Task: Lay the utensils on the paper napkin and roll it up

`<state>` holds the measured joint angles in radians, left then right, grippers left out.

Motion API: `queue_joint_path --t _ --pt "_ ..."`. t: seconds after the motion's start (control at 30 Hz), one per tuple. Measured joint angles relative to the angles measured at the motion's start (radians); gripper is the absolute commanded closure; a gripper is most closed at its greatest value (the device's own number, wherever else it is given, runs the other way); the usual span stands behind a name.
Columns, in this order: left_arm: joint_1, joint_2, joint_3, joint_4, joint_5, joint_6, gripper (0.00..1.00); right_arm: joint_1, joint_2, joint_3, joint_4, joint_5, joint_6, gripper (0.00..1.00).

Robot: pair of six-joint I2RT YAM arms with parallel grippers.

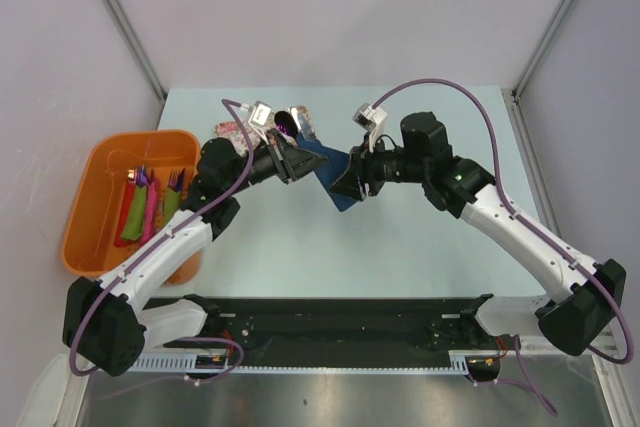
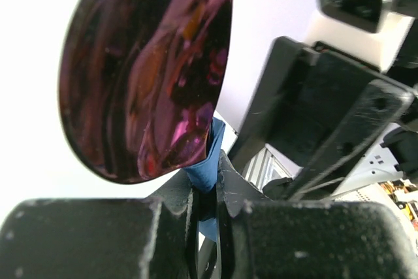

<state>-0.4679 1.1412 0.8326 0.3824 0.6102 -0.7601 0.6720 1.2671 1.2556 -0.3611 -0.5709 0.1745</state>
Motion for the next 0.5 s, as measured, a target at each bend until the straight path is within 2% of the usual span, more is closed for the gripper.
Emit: queue_joint_path --t 0.17,0.37,0.5 --pt "0.000 0.001 0.000 0.029 0.019 -0.008 1.00 -0.006 0.003 -0.010 0.009 0.003 -0.001 0.45" --pt "0.003 0.002 0.000 0.051 0.026 -0.018 1.00 -0.029 0.003 -0.012 0.016 0.001 0.000 0.35" --pt "0.004 0.002 0.000 0.065 0.039 -0.029 1.00 -0.046 0.003 -0.012 0.021 0.001 -0.002 0.34"
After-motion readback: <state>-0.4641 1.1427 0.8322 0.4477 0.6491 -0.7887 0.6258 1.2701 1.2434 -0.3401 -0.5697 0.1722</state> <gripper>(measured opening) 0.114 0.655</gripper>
